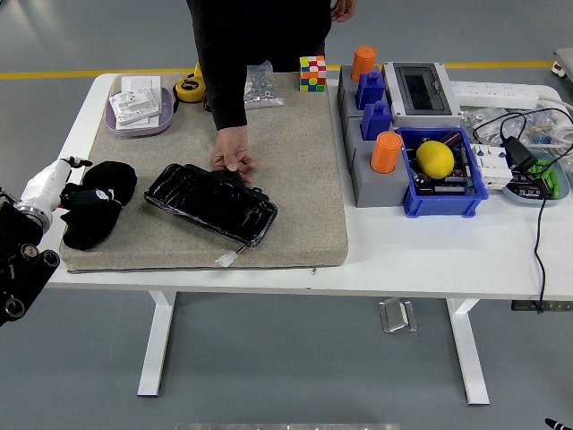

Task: Pick the rag up,wipe the panel,place it on the desk

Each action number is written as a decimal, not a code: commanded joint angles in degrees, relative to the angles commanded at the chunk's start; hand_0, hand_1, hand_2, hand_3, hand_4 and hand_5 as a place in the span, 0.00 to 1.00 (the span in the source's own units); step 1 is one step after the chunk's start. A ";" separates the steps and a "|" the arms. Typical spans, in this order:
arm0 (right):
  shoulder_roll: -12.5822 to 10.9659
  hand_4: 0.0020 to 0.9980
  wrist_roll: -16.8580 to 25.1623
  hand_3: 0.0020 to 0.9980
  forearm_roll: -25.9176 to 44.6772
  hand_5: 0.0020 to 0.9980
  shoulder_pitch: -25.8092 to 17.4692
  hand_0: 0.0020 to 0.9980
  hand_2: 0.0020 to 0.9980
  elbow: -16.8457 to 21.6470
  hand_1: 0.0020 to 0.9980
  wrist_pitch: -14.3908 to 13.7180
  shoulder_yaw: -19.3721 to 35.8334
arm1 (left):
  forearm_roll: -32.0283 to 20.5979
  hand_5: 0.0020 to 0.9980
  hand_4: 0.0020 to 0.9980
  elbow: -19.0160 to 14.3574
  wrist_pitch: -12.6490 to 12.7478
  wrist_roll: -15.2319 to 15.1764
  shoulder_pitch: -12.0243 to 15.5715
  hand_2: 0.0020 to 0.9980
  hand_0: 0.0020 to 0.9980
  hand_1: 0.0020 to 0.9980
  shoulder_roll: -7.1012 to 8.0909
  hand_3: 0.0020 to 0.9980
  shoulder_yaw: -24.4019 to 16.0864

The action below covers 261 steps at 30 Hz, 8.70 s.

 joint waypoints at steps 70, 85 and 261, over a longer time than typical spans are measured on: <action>0.09 0.99 0.30 0.58 -0.71 0.53 0.12 0.71 0.65 0.03 0.59 -0.59 1.43 | -3.90 0.00 0.34 -2.62 11.02 -3.40 0.07 0.46 0.23 0.16 -0.94 0.32 3.07; 0.18 0.99 0.43 0.58 -0.64 0.53 -0.18 0.71 0.65 -0.10 0.59 -0.40 1.22 | -2.73 0.00 0.32 -6.95 11.00 -2.12 -0.31 0.47 0.22 0.16 -2.83 0.33 5.56; -1.26 1.00 0.19 0.58 -0.37 0.54 -0.37 0.70 0.65 0.00 0.58 0.51 1.15 | 1.72 0.00 0.35 -21.25 12.88 5.03 -2.58 0.48 0.21 0.15 -1.83 0.35 25.95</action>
